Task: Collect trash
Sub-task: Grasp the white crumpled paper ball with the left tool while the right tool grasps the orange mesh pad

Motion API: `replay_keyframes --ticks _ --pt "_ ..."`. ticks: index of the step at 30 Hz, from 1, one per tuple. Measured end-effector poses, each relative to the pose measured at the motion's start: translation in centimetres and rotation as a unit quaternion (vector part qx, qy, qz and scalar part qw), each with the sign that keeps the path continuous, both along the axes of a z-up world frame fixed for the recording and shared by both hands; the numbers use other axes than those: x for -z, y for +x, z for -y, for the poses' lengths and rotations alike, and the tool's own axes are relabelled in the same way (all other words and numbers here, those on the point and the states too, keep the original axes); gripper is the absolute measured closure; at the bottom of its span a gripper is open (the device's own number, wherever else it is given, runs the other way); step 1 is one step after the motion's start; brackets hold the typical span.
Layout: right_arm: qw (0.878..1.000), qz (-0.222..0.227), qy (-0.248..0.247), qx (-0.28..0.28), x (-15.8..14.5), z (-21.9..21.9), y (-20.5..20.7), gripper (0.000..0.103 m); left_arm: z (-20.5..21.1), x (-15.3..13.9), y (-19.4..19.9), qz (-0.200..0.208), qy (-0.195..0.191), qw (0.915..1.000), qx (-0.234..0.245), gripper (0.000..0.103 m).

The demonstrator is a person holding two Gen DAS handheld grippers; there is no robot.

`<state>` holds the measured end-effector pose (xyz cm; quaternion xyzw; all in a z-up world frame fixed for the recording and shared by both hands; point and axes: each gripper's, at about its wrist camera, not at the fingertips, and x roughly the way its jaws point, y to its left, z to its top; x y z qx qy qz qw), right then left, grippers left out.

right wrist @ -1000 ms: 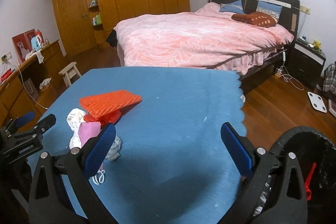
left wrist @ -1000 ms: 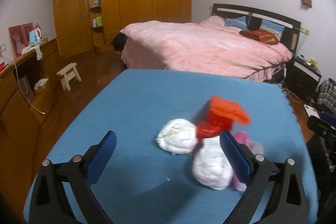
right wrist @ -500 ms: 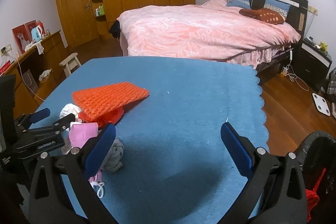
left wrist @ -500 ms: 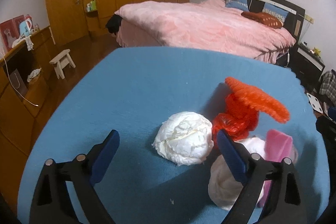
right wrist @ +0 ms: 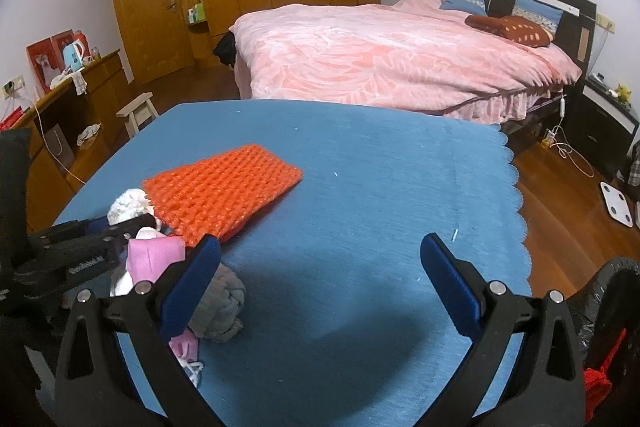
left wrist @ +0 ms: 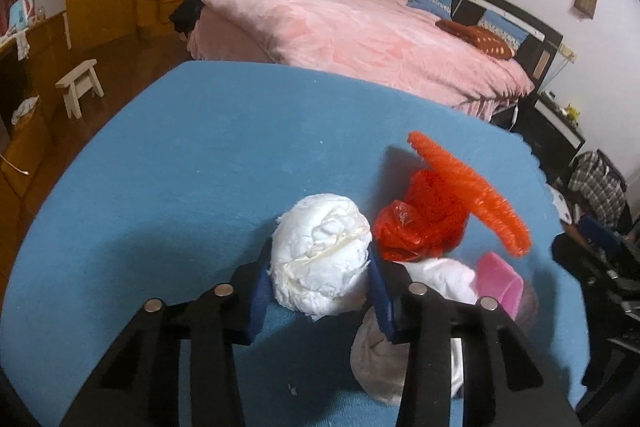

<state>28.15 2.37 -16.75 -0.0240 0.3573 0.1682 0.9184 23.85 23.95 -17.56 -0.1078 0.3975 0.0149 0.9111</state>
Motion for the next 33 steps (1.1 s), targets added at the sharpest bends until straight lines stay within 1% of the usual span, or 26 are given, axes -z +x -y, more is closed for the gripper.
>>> replay_keyframes --ticks 4,8,12,18,21,24,30,32,33 --pt "1.0 0.001 0.001 -0.004 -0.1 -0.3 0.1 0.006 -0.5 -1.5 -0.7 0.017 0.004 0.9998 -0.006 0.06" --pt "1.0 0.004 0.004 -0.012 -0.4 -1.0 0.3 0.006 -0.8 -2.6 -0.9 0.031 0.019 0.9992 -0.015 0.06" --pt "1.0 0.004 0.017 -0.02 -0.8 -2.1 0.6 0.006 -0.8 -3.3 -0.9 0.043 0.041 0.9981 -0.018 0.06" --pt "0.999 0.001 0.023 -0.027 -1.1 -3.9 1.3 0.006 -1.1 -3.7 -0.8 0.051 0.047 0.9973 -0.024 0.06" --pt "1.0 -0.011 0.022 -0.019 -0.7 -4.5 2.2 0.006 -1.3 -3.7 -0.9 0.051 0.047 0.9973 -0.025 0.06" --pt "0.999 -0.037 0.023 -0.013 0.3 -4.7 3.0 0.006 -1.3 -3.5 -0.8 0.049 0.045 0.9974 -0.025 0.06" --pt "0.997 -0.069 0.017 -0.023 2.1 -5.4 3.0 0.006 -1.1 -3.0 -0.7 0.045 0.043 0.9977 -0.024 0.06" --pt "0.996 -0.08 0.023 -0.032 2.6 -5.7 2.9 0.014 -1.1 -2.9 -0.6 0.044 0.042 0.9978 -0.024 0.06" --pt "0.995 -0.085 0.026 -0.037 2.7 -5.8 2.9 0.023 -1.1 -2.8 -0.6 0.043 0.042 0.9979 -0.024 0.06"
